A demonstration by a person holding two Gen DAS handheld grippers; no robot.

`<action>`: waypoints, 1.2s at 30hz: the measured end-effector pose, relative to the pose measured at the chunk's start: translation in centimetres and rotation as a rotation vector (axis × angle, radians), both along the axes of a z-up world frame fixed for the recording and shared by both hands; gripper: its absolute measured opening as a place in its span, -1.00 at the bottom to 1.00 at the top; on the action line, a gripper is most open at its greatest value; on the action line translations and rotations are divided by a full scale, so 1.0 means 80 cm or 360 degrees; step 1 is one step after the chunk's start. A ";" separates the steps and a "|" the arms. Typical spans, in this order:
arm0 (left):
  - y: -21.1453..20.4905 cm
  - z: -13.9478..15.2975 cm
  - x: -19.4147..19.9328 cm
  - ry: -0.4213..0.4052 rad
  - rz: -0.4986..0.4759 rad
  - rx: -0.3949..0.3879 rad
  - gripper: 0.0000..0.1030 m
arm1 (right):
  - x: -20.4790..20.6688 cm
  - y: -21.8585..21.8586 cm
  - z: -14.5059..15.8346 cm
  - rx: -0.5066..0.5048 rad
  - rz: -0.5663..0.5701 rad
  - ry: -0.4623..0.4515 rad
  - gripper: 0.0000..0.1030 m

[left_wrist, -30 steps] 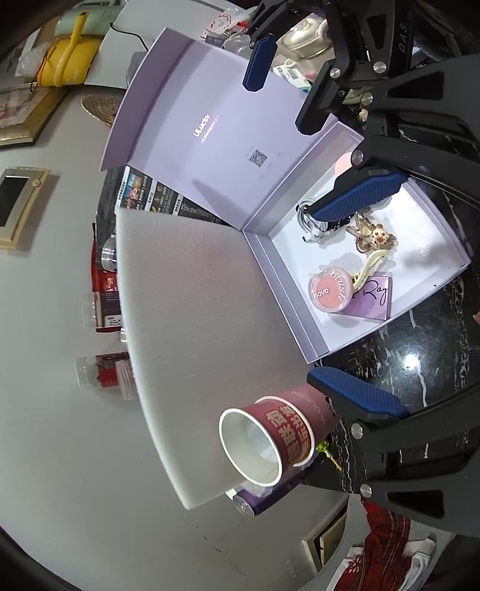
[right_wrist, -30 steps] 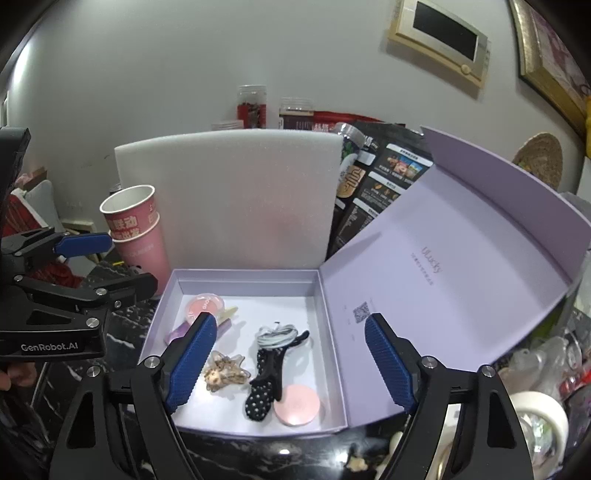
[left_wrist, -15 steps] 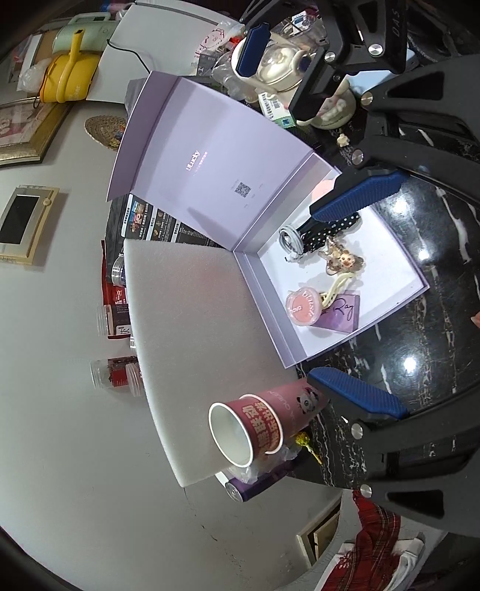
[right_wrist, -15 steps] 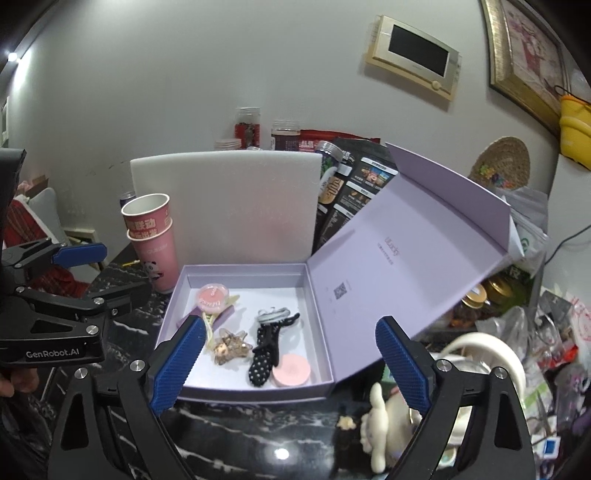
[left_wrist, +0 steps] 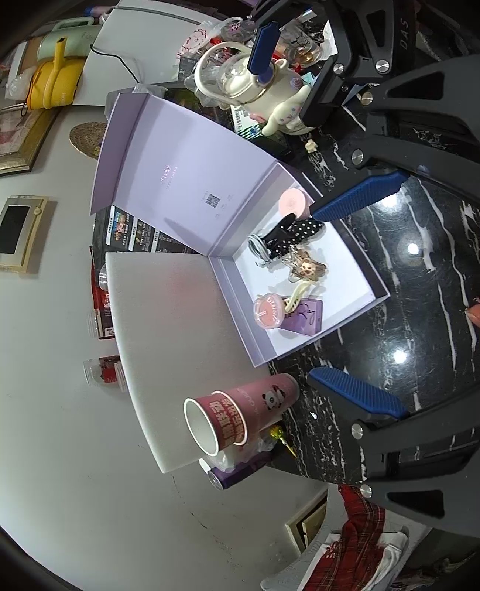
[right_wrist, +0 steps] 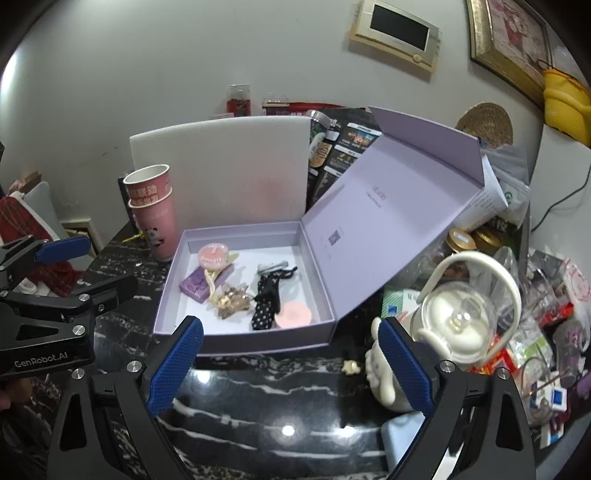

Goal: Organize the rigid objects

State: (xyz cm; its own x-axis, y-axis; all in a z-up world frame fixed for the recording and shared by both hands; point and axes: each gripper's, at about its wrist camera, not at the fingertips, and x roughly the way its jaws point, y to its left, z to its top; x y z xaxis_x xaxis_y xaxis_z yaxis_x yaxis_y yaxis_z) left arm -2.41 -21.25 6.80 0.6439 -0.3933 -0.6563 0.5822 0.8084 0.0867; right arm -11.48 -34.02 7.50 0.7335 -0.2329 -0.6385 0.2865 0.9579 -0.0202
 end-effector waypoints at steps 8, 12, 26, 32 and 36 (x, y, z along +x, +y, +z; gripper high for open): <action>0.008 -0.008 -0.013 0.0038 0.0008 0.0004 0.58 | -0.007 0.005 -0.012 -0.0010 -0.0011 0.0058 0.88; 0.012 -0.010 -0.013 0.0059 0.0019 -0.0003 0.58 | -0.011 0.006 -0.014 0.0008 -0.0008 0.0064 0.88; 0.021 -0.008 -0.013 0.0081 0.0027 -0.0019 0.58 | -0.015 0.016 -0.011 -0.0009 0.0021 0.0067 0.88; 0.022 -0.007 -0.013 0.0086 0.0029 -0.0010 0.58 | -0.016 0.018 -0.009 -0.0008 0.0032 0.0062 0.88; 0.023 -0.007 -0.013 0.0092 0.0024 -0.0014 0.58 | -0.017 0.018 -0.008 -0.0005 0.0036 0.0065 0.88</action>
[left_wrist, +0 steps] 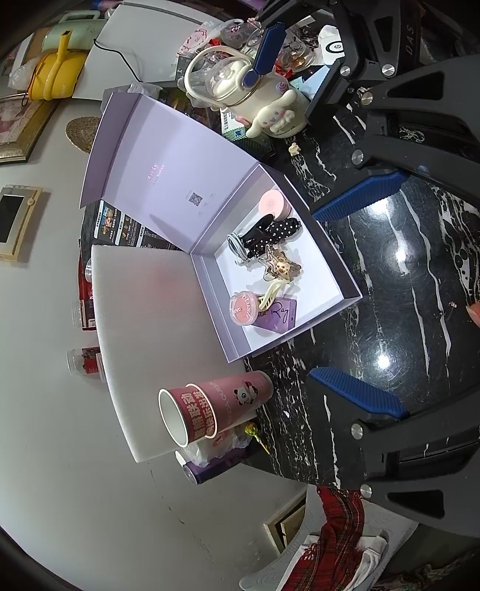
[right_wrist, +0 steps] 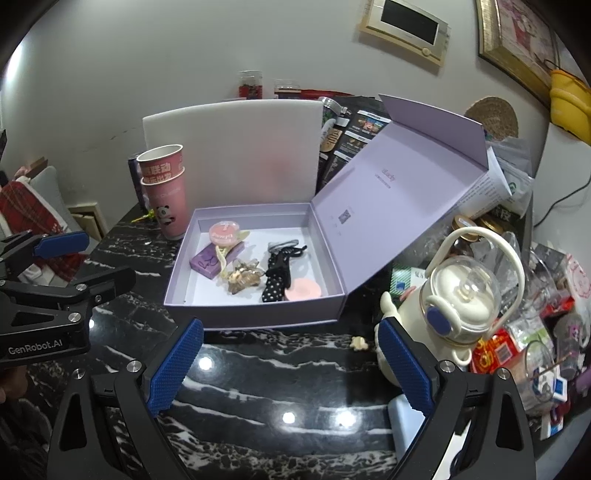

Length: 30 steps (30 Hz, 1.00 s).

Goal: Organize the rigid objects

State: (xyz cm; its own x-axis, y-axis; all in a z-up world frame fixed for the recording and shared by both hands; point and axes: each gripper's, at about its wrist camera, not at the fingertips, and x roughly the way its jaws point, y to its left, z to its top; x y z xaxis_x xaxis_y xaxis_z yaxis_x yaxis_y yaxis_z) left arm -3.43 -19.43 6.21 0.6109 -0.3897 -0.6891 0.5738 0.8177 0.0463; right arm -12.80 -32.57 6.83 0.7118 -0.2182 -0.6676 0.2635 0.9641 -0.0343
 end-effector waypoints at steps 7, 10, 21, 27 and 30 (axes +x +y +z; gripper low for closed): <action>-0.001 0.000 -0.001 0.0002 -0.0012 0.0001 0.58 | -0.001 0.000 0.001 -0.0002 0.0002 0.0000 0.88; -0.001 0.001 -0.002 0.0000 -0.0017 0.0002 0.58 | -0.001 0.001 0.002 -0.0005 0.0003 0.0001 0.88; -0.001 0.002 -0.005 -0.0008 -0.0040 0.0017 0.58 | -0.001 0.001 0.002 -0.0008 0.0002 0.0004 0.88; -0.001 0.003 -0.005 -0.0013 -0.0039 0.0014 0.58 | -0.003 -0.001 0.002 -0.0001 -0.0001 0.0003 0.88; -0.001 0.003 -0.005 -0.0009 -0.0038 0.0015 0.58 | -0.003 -0.002 0.002 -0.0003 -0.0004 0.0007 0.88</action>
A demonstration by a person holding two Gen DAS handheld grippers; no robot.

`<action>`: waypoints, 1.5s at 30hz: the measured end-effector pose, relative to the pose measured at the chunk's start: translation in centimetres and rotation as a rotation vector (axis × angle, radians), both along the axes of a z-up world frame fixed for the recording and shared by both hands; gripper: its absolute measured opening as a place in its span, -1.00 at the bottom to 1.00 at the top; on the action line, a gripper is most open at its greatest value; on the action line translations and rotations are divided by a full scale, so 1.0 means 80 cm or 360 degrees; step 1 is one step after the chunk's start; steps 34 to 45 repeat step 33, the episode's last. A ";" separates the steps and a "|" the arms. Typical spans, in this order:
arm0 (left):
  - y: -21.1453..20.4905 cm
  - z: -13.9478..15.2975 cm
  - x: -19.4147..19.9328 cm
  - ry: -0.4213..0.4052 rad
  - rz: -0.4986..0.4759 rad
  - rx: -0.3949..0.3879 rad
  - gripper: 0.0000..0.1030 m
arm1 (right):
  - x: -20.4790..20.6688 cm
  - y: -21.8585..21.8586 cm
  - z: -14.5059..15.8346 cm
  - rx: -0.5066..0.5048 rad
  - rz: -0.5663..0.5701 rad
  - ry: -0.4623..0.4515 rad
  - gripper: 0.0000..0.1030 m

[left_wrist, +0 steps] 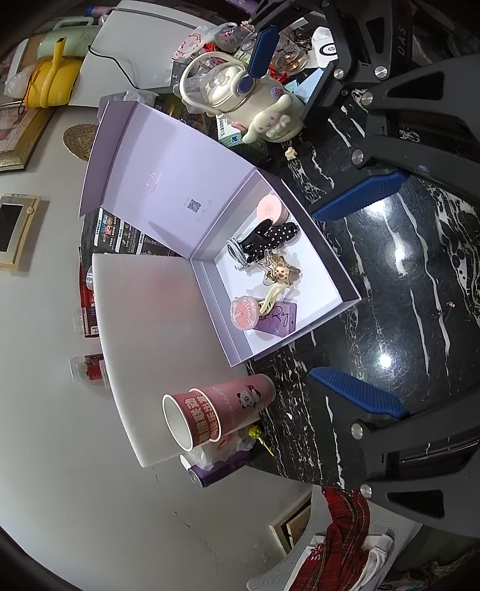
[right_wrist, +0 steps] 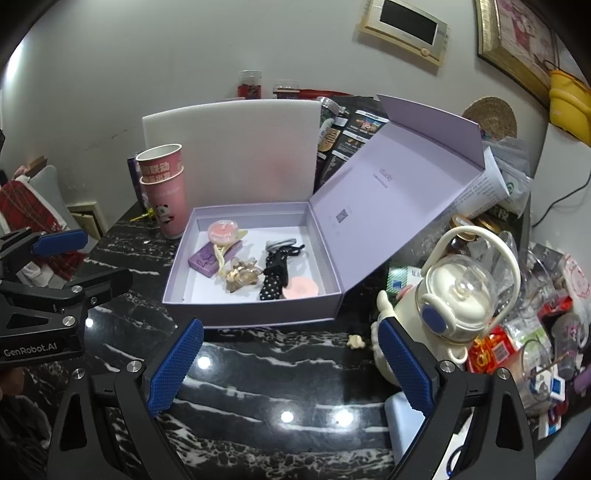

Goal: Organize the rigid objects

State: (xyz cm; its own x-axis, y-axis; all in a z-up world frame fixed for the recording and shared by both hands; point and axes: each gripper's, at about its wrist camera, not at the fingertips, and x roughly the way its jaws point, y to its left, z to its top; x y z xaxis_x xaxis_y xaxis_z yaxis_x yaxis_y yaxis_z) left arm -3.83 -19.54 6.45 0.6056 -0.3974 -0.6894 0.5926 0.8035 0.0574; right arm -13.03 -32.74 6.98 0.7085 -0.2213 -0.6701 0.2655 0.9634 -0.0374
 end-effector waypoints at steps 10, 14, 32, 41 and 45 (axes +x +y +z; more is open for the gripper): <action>0.001 -0.001 0.000 -0.0005 0.0006 0.0021 0.58 | 0.001 0.000 0.000 -0.0008 0.0003 0.0005 0.88; 0.002 -0.001 -0.001 -0.0011 0.0008 0.0031 0.58 | 0.002 0.002 0.000 -0.0018 0.0008 0.0009 0.88; 0.012 -0.003 0.001 0.0015 0.0027 0.0031 0.58 | 0.001 0.008 -0.002 -0.0017 0.0018 0.0015 0.89; 0.013 -0.004 0.001 0.0018 0.0026 0.0026 0.58 | 0.001 0.009 -0.002 -0.0017 0.0018 0.0015 0.89; 0.013 -0.004 0.001 0.0018 0.0026 0.0026 0.58 | 0.001 0.009 -0.002 -0.0017 0.0018 0.0015 0.89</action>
